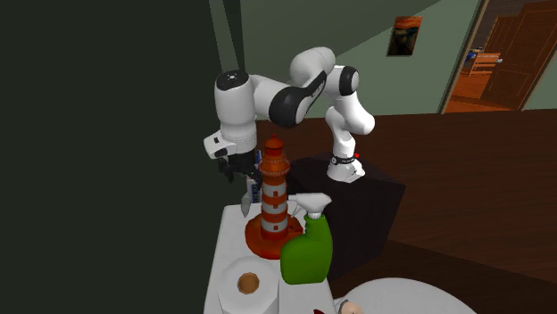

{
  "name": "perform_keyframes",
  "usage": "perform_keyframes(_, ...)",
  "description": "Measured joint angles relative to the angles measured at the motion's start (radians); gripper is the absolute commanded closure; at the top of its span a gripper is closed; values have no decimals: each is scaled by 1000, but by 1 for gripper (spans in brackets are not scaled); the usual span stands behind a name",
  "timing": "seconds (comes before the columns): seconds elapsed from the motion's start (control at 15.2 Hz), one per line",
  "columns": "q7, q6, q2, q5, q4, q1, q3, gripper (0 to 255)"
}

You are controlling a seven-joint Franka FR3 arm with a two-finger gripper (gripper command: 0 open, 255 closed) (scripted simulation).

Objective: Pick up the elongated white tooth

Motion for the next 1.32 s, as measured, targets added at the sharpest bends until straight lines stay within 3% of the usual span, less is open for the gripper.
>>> perform_keyframes(0.2, -19, -26, 70, -19, 83, 24, 3, 0)
perform_keyframes(0.59, -8, 48, 79, -23, 10, 22, 4, 0)
perform_keyframes(0.66, -7, 54, 78, -23, 4, 22, 4, 255)
perform_keyframes(1.32, -7, 60, 76, -23, -2, 21, 5, 255)
